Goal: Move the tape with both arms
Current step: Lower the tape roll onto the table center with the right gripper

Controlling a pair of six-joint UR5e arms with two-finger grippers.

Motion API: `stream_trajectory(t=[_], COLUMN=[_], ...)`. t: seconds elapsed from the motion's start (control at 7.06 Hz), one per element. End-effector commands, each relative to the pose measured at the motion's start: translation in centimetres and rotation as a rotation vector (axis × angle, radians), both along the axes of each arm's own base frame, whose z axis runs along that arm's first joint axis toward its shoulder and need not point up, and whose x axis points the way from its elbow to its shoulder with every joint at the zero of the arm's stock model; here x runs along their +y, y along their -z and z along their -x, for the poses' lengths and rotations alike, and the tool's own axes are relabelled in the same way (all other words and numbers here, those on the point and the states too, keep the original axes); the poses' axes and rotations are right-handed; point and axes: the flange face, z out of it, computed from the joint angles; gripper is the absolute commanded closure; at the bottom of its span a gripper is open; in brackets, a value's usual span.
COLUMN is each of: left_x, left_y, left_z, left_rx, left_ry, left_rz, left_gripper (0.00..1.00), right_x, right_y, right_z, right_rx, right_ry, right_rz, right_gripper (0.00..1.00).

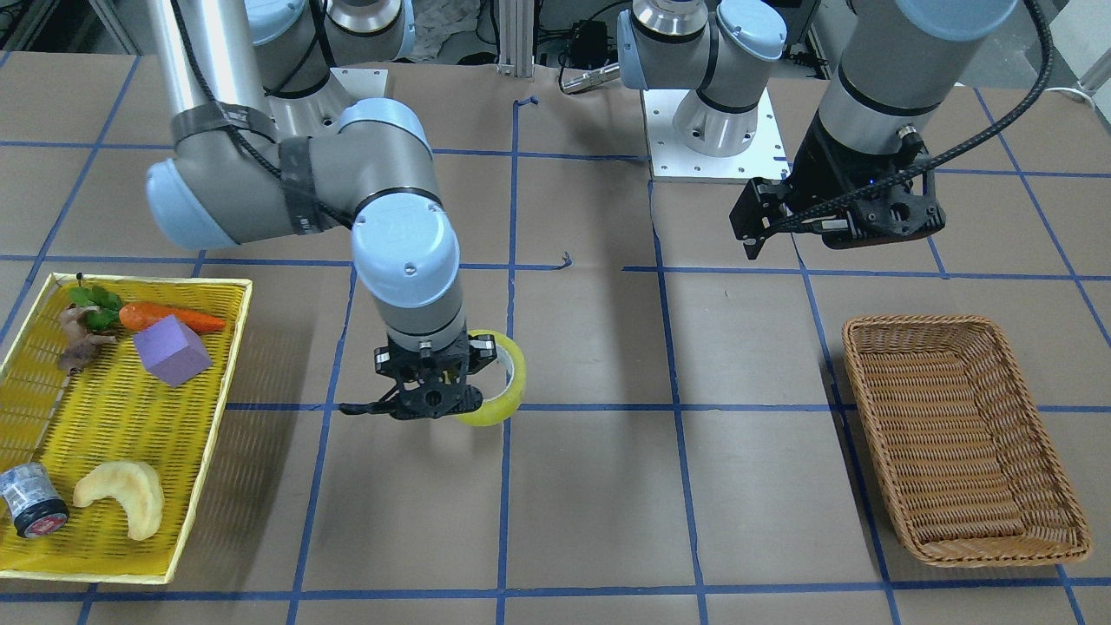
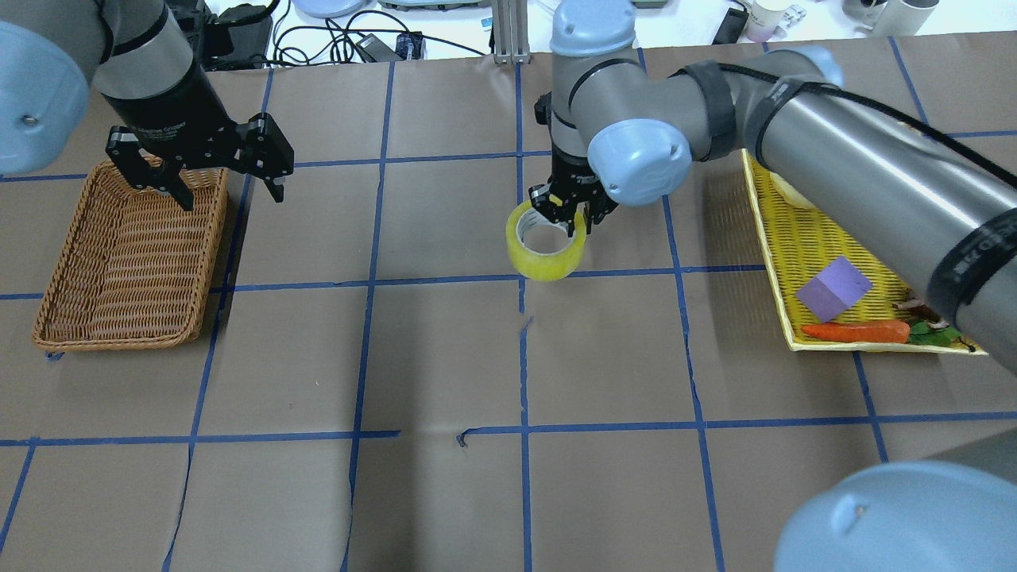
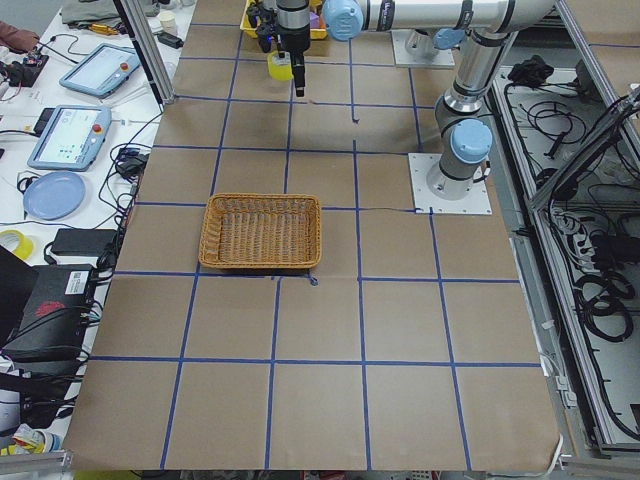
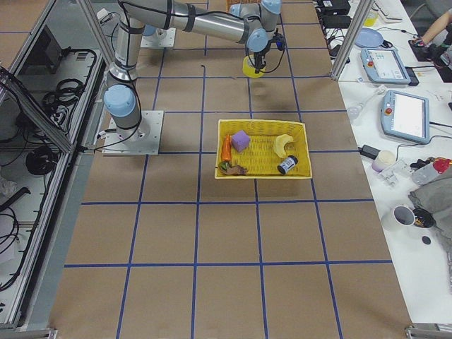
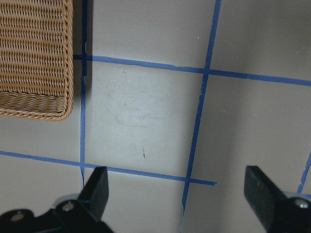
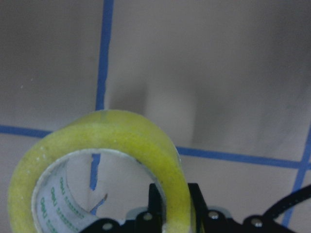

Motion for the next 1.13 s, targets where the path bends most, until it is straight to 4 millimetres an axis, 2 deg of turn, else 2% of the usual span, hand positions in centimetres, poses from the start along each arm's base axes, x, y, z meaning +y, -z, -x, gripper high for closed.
stream_trajectory(t=[0.0,0.14,0.28,0.57,0.71,0.85,0.99], left_x=[-0.1,0.0,0.0,0.0,-0.3,-0.9,-1.0], left_y=[-0.1,0.0,0.1,0.0,0.1,0.0,-0.1], left_z=[-0.3,-0.4,-0.4,-0.5,-0.9,-1.1,-1.0], left_rx=[-0.002,-0.002,-0.004,-0.004,-0.002,0.013,0.015], left_ry=[-0.006,-0.007,-0.009,-0.01,-0.015,-0.021,-0.037], left_rz=[0.0,-0.003,-0.006,-0.005,-0.004,0.002,0.006], left_gripper=[0.0,0.0,0.0,0.0,0.0,0.0,0.0], right_x=[6.0,7.7,9.8,10.7,11.0,10.1,8.8], right_y=[4.8,4.8,5.7,6.6,7.1,5.9,4.3], right_z=[-3.1,-2.9,-3.3,-2.9,-2.8,-2.9,-3.1], right_rx=[-0.003,0.002,0.015,0.009,0.014,0.009,-0.004], right_ry=[-0.013,-0.019,-0.05,-0.041,-0.041,-0.039,-0.034], right_rz=[0.053,0.044,0.018,0.033,0.026,0.045,0.075], right_gripper=[1.0,1.0,1.0,0.99,0.45,0.0,0.0])
